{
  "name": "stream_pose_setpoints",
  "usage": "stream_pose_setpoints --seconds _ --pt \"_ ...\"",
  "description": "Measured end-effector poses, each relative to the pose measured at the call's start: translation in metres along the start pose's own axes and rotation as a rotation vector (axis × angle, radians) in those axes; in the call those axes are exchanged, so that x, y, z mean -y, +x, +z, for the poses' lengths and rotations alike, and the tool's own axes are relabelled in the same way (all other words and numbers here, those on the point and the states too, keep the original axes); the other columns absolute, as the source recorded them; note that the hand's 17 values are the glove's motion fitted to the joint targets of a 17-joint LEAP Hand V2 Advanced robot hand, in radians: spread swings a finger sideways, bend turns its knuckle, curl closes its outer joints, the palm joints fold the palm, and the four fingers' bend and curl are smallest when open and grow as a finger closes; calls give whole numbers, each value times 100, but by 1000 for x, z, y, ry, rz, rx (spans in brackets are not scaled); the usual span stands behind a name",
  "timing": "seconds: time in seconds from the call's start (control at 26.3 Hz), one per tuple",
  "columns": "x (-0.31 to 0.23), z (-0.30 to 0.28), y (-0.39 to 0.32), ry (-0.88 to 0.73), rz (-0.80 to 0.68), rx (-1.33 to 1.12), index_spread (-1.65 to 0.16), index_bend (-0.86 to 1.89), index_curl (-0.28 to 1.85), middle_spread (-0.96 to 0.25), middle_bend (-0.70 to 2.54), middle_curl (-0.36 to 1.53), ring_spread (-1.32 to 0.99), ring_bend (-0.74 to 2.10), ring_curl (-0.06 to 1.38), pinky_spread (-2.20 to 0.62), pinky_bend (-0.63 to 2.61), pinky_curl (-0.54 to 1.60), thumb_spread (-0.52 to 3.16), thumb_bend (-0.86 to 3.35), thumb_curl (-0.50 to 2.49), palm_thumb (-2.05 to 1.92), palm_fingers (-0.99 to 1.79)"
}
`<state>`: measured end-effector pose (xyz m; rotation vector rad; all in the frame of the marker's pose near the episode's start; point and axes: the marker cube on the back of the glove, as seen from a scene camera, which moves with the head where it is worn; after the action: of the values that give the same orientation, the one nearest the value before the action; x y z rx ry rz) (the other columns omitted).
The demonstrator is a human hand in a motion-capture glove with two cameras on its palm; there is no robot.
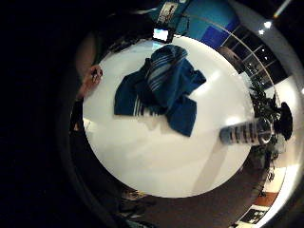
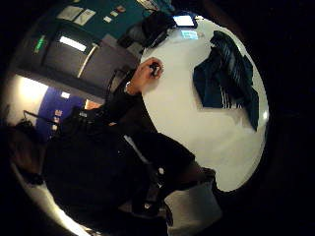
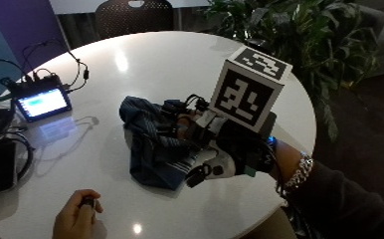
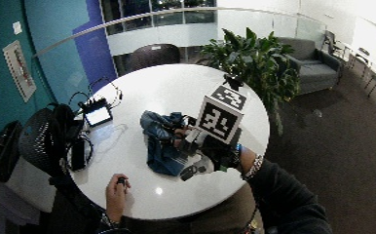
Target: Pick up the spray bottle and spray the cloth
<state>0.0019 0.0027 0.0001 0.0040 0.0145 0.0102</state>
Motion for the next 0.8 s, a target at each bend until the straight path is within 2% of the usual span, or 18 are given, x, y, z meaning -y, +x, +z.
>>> stream_pose_setpoints --seconds 0.27,0.8 --pt "-7 1 2 3 22 -26 -40 28 16 -12 19 10 -12 24 10 19 29 13 69 9 10 25 31" --pt "-6 4 10 5 38 -34 -48 24 25 -15 18 18 -15 23 16 25 28 21 95 2 17 31 30"
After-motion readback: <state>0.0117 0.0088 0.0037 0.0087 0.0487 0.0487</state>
